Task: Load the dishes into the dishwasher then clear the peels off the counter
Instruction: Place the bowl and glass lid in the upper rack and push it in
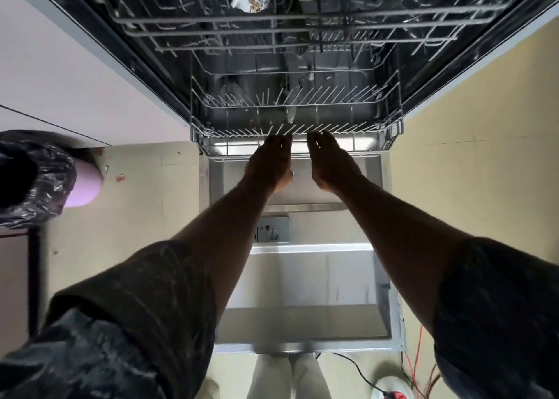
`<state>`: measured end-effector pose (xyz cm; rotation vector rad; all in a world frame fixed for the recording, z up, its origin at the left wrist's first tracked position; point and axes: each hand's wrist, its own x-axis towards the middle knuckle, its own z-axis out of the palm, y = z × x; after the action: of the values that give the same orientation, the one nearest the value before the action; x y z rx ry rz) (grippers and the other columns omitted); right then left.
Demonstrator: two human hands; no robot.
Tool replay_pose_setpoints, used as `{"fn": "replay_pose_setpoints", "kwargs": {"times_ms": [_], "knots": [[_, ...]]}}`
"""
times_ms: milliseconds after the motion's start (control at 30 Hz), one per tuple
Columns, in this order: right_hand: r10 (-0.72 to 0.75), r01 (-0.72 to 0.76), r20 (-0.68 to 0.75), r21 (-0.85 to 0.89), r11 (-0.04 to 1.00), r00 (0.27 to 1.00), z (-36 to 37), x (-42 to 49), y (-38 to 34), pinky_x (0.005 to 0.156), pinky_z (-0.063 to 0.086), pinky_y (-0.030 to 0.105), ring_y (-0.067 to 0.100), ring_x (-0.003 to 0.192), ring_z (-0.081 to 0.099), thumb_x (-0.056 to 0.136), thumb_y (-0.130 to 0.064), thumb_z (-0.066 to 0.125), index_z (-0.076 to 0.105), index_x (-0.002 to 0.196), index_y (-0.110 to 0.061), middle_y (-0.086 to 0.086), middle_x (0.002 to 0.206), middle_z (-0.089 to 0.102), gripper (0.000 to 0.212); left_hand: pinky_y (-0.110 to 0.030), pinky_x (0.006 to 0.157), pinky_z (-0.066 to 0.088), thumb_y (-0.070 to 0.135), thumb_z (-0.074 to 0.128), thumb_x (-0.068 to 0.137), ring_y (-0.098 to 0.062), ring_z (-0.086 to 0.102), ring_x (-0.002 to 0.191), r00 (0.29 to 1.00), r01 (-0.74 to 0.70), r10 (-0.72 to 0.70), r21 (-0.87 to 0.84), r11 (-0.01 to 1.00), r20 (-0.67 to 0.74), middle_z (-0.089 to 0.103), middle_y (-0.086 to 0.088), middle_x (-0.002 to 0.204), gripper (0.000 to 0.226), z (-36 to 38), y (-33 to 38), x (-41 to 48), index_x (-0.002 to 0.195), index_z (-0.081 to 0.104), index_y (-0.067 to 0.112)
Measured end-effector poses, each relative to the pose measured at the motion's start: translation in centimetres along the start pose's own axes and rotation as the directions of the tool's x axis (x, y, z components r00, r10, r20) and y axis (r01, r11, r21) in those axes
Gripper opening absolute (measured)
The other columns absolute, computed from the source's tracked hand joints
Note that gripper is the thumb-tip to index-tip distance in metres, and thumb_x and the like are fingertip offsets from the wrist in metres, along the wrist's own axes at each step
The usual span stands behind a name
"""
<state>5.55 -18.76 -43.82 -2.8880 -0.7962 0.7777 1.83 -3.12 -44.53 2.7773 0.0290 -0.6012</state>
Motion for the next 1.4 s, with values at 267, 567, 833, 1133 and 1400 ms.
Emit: {"fn": "replay_pose_setpoints", "kwargs": {"times_ms": [267,567,833,1133,1400], "knots": [[0.016,-0.017,0.016,0.066,0.998,1.000,3.2,-5.6,-1.5,0.111,0.042,0.051,0.035,0.154,0.009,0.097,0.000,0.041,0.010,0.159,0.001,0.018,0.166,0.015,0.069,-0.040,0.113,0.040,0.021,0.075,0.085,-0.030,0.033,0.143,1.000,0.023,-0.023,-0.073,0.997,0.001,0.039,-0.015,0.152,0.087,2.7,1.8,-6.1,0.155,0.025,0.006],[0.019,-0.019,0.005,0.104,0.994,1.000,6.3,-12.9,-3.3,0.112,0.041,0.050,0.036,0.154,0.011,0.093,-0.003,0.026,0.015,0.158,0.002,0.018,0.165,0.019,0.067,-0.044,0.110,0.043,0.019,0.075,0.081,-0.033,0.040,0.137,0.999,0.032,-0.034,-0.097,0.995,-0.012,0.049,-0.016,0.141,0.074,6.1,3.9,-13.3,0.144,0.040,0.001],[0.019,-0.023,0.025,0.181,0.983,1.000,9.1,-18.3,-4.5,0.113,0.040,0.048,0.036,0.153,0.018,0.092,0.000,0.046,0.022,0.156,0.002,0.018,0.163,0.026,0.069,-0.037,0.116,0.035,0.022,0.074,0.083,-0.030,0.039,0.137,1.000,0.026,-0.023,-0.137,0.990,0.021,0.048,-0.012,0.144,0.077,8.1,4.9,-18.9,0.148,0.038,0.003],[0.054,-0.082,0.123,0.235,0.969,0.991,10.9,-23.2,-6.1,0.105,0.049,0.049,0.038,0.150,0.027,0.087,-0.002,0.059,0.031,0.154,0.003,0.019,0.159,0.034,0.072,-0.037,0.119,0.028,0.026,0.065,0.087,-0.031,0.034,0.143,0.989,0.081,-0.062,-0.138,0.987,0.132,0.043,-0.012,0.151,0.075,9.2,6.6,-23.8,0.152,0.034,0.005],[0.062,-0.090,0.134,0.211,0.973,0.989,12.5,-26.6,-7.1,0.076,0.063,0.042,0.042,0.128,0.057,0.057,0.003,0.079,0.058,0.135,0.006,0.021,0.135,0.062,0.081,-0.039,0.103,0.048,0.027,0.078,0.070,-0.032,0.057,0.124,0.979,0.078,-0.057,-0.102,0.992,0.197,0.062,-0.012,0.130,0.073,10.6,7.1,-27.1,0.135,0.056,0.004]]}}
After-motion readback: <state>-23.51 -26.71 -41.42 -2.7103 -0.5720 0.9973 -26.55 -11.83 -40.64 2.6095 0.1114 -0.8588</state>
